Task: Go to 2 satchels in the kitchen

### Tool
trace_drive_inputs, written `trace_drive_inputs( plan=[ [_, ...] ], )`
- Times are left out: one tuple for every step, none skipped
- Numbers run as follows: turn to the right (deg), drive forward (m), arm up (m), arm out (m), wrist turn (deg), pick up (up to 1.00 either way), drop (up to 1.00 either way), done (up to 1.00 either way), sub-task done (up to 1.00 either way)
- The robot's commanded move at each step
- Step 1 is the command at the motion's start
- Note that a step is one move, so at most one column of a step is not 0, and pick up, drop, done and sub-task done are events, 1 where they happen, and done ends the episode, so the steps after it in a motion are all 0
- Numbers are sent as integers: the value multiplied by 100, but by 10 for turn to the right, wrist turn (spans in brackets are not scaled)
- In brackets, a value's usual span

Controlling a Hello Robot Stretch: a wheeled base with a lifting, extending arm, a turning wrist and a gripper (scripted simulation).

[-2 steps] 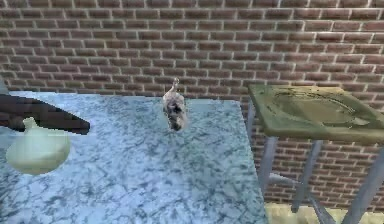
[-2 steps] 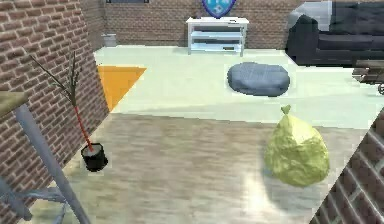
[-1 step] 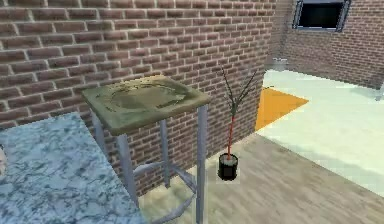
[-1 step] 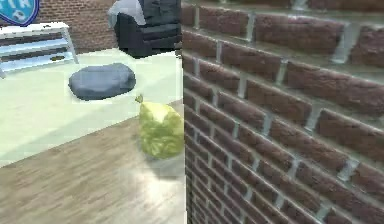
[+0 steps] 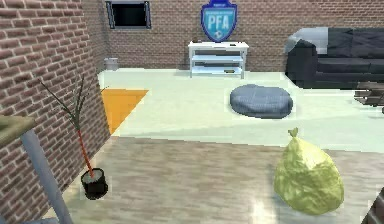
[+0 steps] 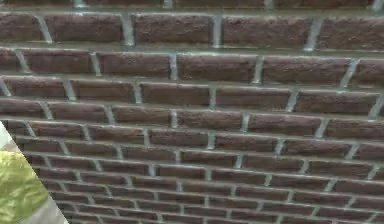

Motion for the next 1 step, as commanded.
trace_drive_inputs(
  plan=[
    [120, 0, 0, 0, 0, 0, 0, 0, 0]
  ],
)
